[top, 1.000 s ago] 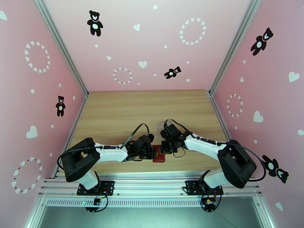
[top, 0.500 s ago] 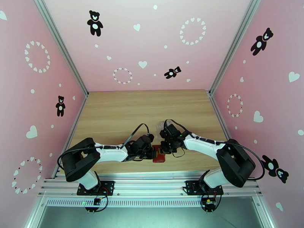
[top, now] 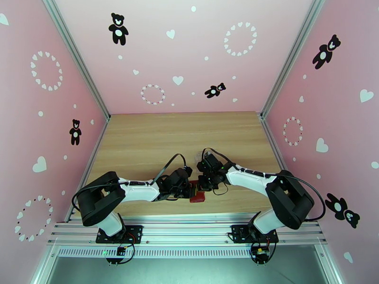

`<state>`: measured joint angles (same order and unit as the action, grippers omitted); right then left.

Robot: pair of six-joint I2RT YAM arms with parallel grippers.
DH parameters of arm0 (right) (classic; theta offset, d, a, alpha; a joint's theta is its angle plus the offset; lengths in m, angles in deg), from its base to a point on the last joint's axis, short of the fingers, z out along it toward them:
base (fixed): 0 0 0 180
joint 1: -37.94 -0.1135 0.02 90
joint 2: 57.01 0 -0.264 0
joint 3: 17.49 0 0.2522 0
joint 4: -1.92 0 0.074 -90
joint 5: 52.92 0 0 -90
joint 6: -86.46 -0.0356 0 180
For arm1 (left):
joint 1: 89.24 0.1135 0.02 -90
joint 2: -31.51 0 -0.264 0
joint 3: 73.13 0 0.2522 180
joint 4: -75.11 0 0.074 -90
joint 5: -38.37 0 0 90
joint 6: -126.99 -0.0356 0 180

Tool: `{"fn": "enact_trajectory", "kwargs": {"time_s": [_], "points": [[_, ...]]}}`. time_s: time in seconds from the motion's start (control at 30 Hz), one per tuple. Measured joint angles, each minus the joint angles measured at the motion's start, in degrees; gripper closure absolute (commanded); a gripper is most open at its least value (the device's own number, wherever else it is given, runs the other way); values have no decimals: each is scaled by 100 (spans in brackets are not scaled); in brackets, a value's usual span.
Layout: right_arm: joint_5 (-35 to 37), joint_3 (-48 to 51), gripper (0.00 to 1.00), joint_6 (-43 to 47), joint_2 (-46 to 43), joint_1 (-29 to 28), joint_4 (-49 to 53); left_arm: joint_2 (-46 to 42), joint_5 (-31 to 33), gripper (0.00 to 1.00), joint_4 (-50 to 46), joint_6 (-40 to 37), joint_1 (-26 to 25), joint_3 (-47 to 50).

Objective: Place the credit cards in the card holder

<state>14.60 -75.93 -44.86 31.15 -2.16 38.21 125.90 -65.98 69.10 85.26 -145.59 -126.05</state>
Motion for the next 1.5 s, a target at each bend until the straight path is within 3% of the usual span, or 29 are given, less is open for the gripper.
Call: {"fn": "enact_trajectory", "kwargs": {"time_s": [0.47, 0.53, 0.6, 0.63, 0.73, 0.8, 0.87, 0.9, 0.97, 1.07, 1.13, 1.27, 1.37, 1.5], "points": [[35, -332, 100, 203, 367, -48, 328, -4, 24, 100, -2, 42, 2, 31], [17, -341, 82, 221, 341, -52, 319, -68, 87, 100, -55, 37, 0, 46], [72, -393, 50, 267, 308, -92, 369, -341, 291, 80, -361, -24, 0, 96], [214, -476, 42, 304, 254, -122, 455, -562, 466, 71, -568, -81, 0, 136], [763, -702, 27, 522, -57, -160, 774, -1600, 1305, 29, -1290, -310, -11, 160], [1213, -896, 16, 699, -487, -138, 966, -2494, 2197, 10, -1740, -527, -9, 136], [1598, -1019, 10, 868, -1075, 28, 955, -3268, 3154, 3, -2039, -748, 4, 125], [1788, -1012, 2, 944, -1427, 192, 852, -3650, 3694, 2, -2155, -890, 33, 127], [2229, -841, 1, 1097, -2120, 645, 516, -4245, 4774, 1, -2197, -1255, 157, 186], [3016, 66, 1, 1596, -3235, 1379, -446, -4800, 6083, 1, -1733, -2100, 662, 629], [3464, 909, 1, 1943, -3794, 1657, -1172, -4955, 6356, 1, -1032, -2758, 1172, 1226], [4070, 2116, 1, 2398, -4079, 2376, -1751, -4795, 6238, 1, -551, -3510, 2365, 2037], [4234, 2256, 1, 2594, -3941, 2983, -1987, -4715, 5967, 1, -120, -3941, 3034, 2076], [4369, 2570, 1, 2785, -3473, 3265, -3158, -4240, 5163, 2, 1088, -4260, 4006, 2315]]}}
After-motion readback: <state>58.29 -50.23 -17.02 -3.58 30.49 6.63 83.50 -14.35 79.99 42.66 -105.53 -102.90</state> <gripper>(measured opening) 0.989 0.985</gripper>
